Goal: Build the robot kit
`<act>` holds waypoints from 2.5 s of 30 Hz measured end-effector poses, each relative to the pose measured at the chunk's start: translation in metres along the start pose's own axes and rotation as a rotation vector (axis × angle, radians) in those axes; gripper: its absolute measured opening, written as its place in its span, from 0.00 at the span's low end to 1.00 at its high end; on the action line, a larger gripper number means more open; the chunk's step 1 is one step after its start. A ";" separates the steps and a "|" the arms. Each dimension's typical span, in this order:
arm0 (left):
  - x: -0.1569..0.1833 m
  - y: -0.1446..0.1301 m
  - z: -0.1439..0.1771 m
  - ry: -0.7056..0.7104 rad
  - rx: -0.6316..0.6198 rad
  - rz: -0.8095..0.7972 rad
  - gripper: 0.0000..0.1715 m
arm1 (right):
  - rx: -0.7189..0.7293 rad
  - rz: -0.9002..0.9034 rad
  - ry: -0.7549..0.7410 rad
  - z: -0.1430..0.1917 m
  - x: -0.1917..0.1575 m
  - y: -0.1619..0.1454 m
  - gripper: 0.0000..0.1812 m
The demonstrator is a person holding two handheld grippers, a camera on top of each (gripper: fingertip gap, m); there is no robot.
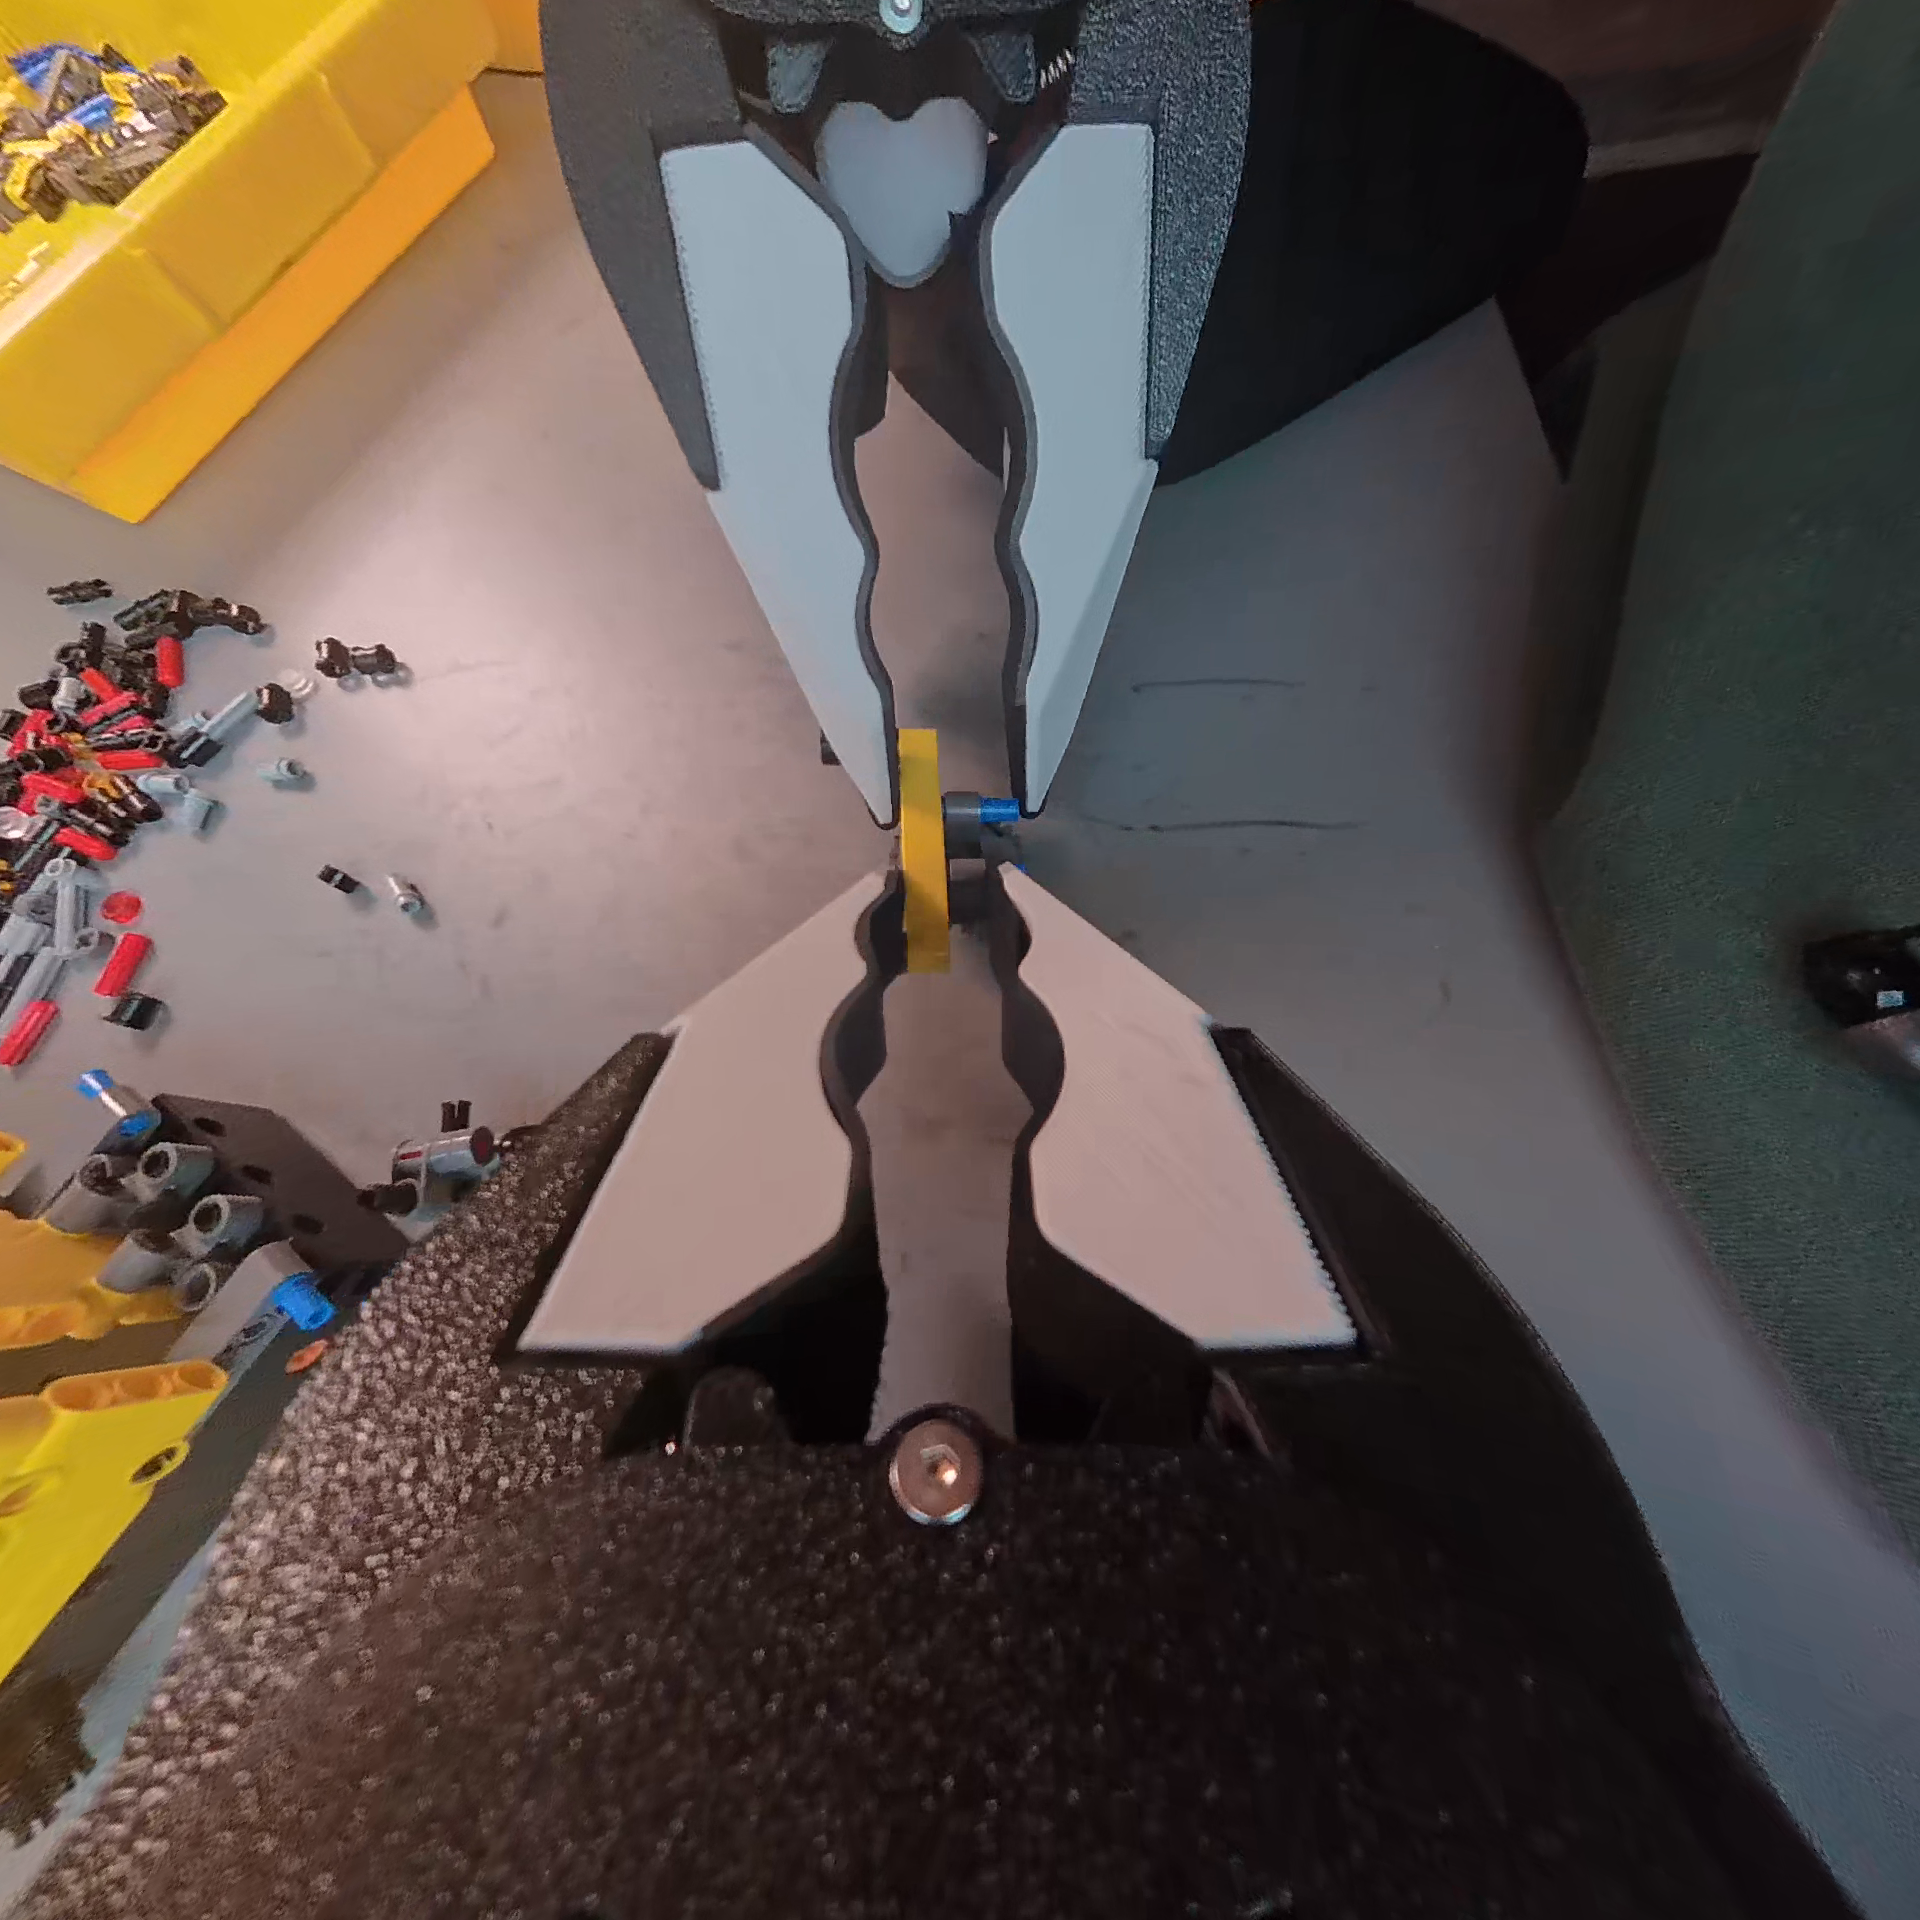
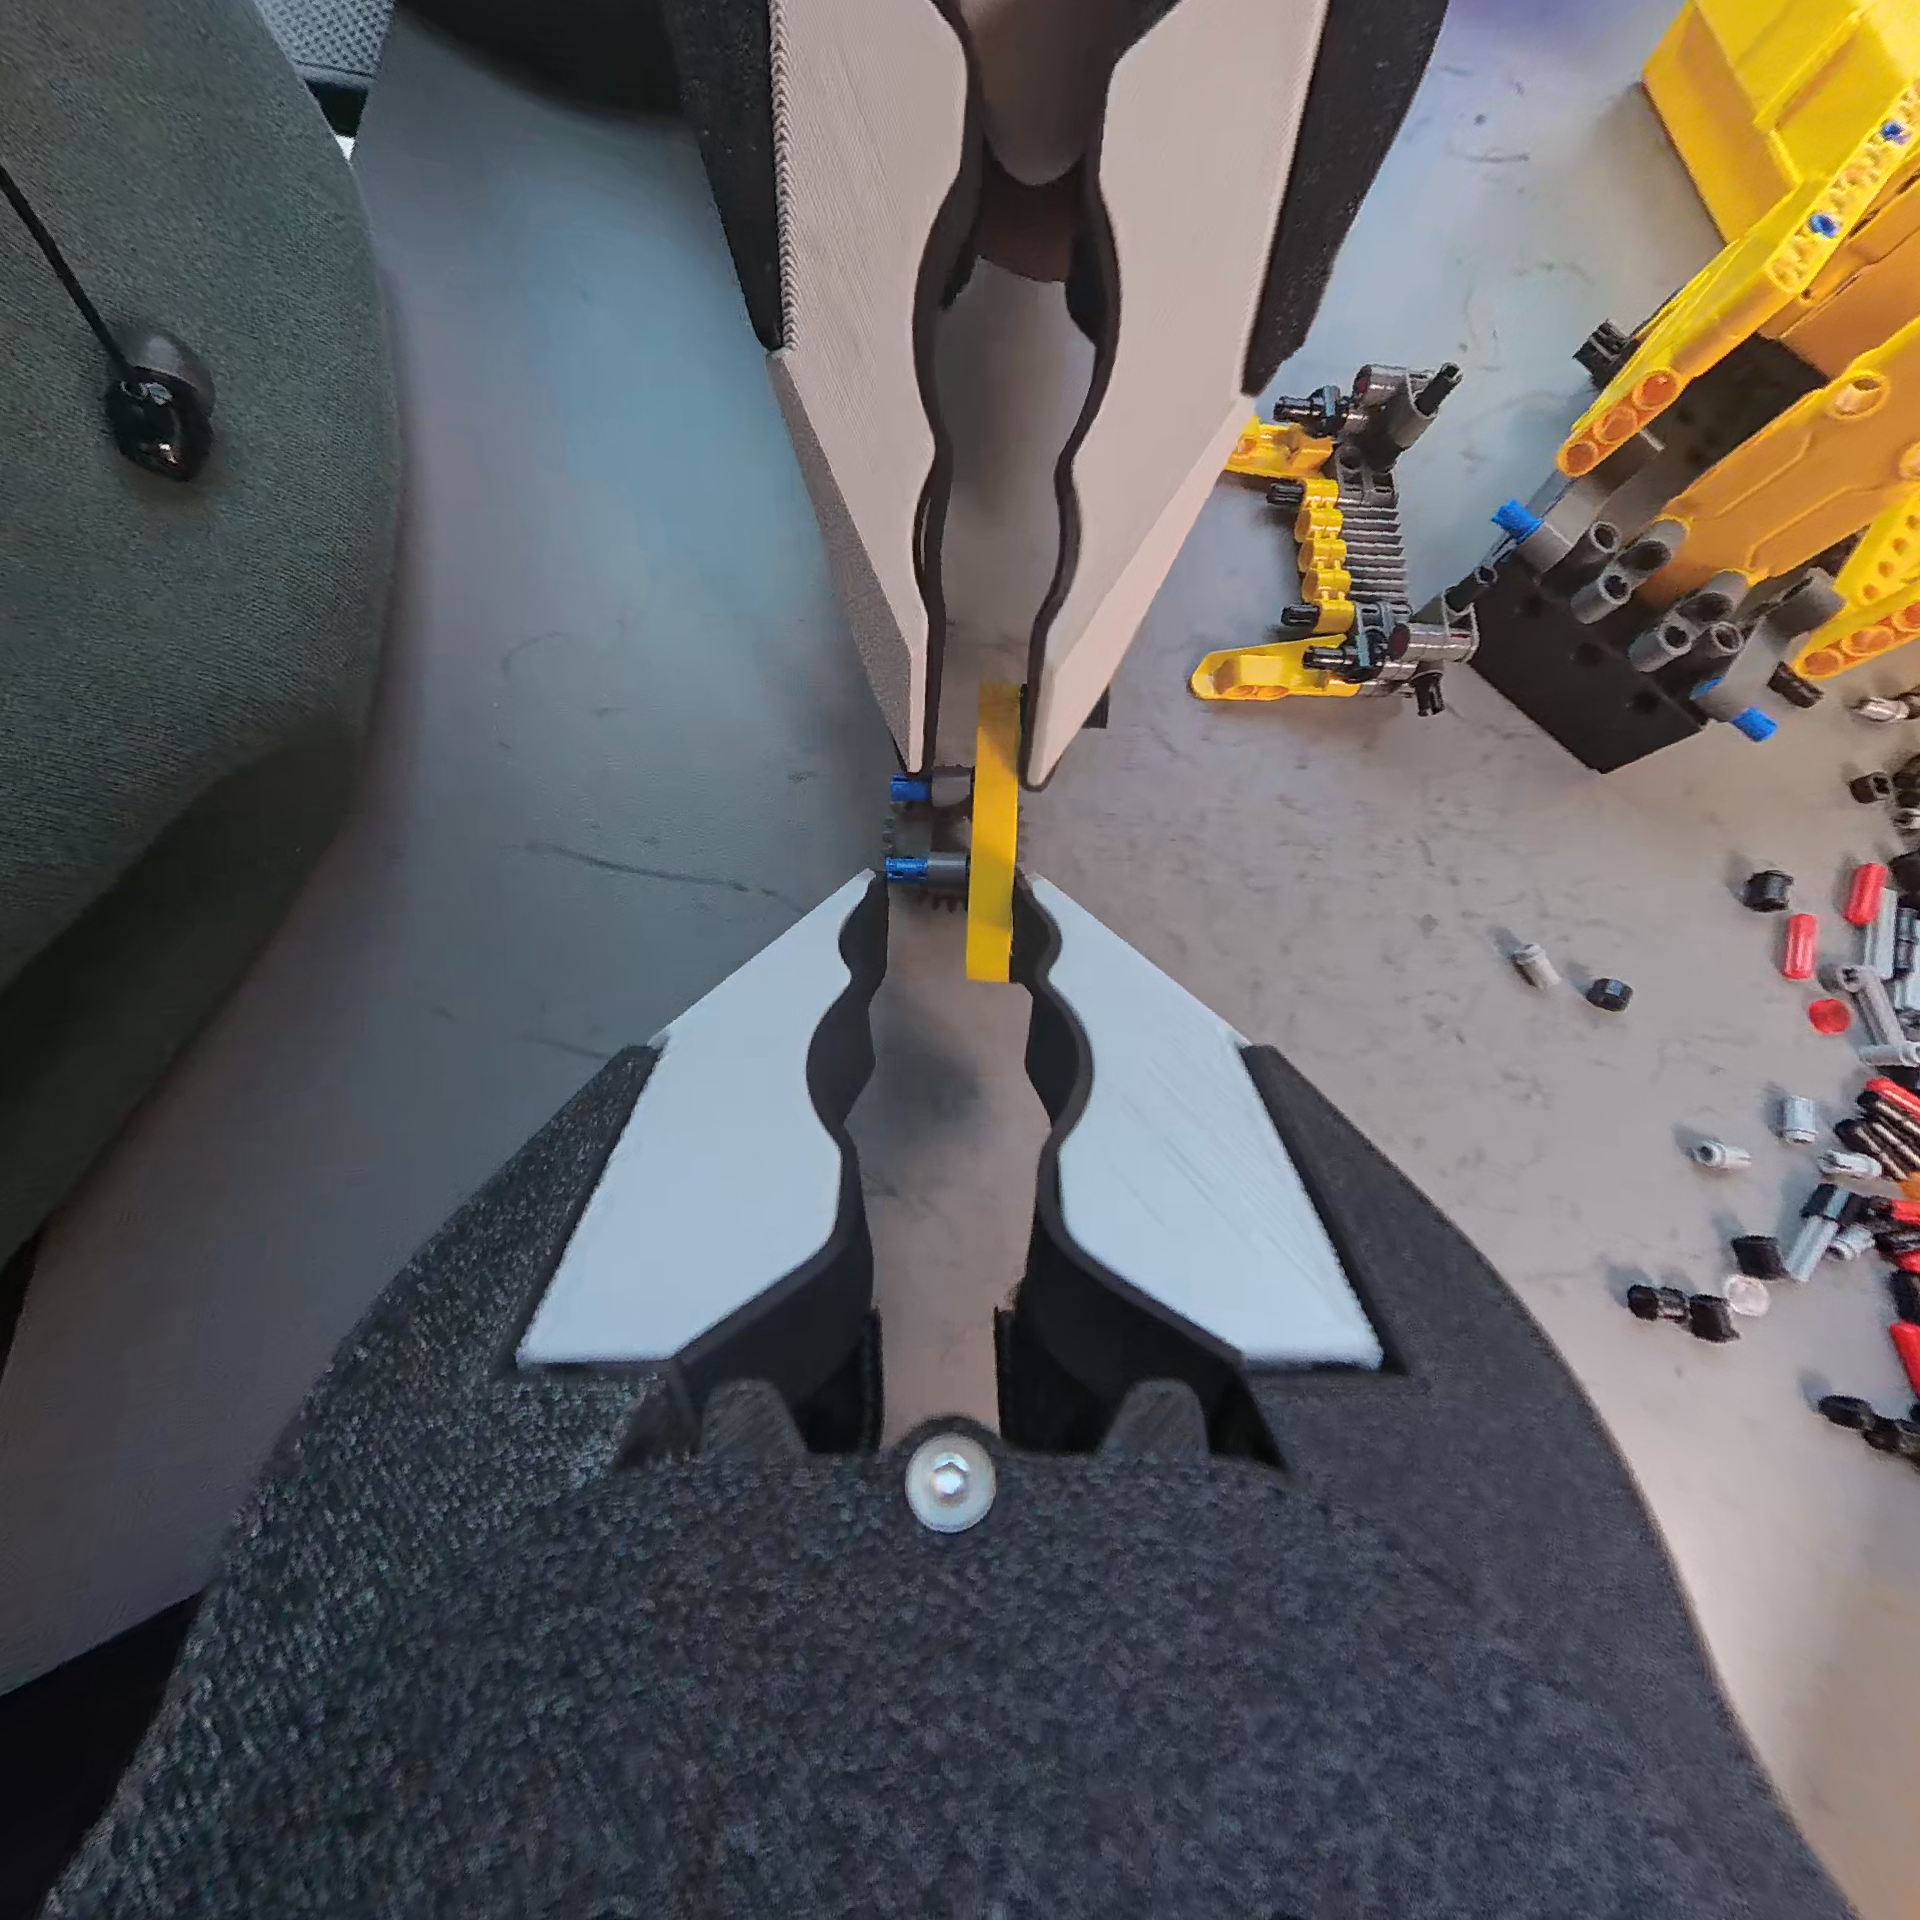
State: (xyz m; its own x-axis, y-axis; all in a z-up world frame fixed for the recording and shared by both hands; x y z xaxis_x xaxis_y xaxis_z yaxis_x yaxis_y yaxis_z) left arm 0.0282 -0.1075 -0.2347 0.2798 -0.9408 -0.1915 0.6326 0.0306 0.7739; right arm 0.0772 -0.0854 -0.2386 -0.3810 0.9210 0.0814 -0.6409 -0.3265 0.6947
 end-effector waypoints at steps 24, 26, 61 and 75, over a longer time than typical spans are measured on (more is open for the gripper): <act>-0.003 -0.004 0.006 -0.114 0.037 0.128 0.11 | 0.001 -0.061 0.085 0.000 0.000 0.002 0.13; 0.000 0.000 0.011 -0.104 0.053 0.063 0.14 | 0.014 -0.155 0.155 0.005 0.001 0.004 0.12; -0.027 -0.018 -0.003 -0.084 -0.041 0.293 0.04 | -0.354 -0.115 0.189 0.004 0.033 0.027 0.04; -0.025 -0.022 -0.004 -0.105 -0.055 0.315 0.06 | -0.492 -0.044 0.269 -0.013 0.020 0.024 0.02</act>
State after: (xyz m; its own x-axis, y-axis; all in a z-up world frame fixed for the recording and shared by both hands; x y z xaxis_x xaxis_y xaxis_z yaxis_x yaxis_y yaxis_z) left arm 0.0101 -0.0829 -0.2497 0.3935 -0.9118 0.1175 0.5654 0.3408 0.7511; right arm 0.0457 -0.0780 -0.2294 -0.4623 0.8704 -0.1696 -0.8706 -0.4092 0.2731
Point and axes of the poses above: each gripper's, where its closed fingertips meet, z back along the fingers, y out of its top, x = y × z across the jaws, the point moved 3 cm from there along z, back along the fingers, and after that the axes turned 5 degrees about -z, right-handed, at the moved point
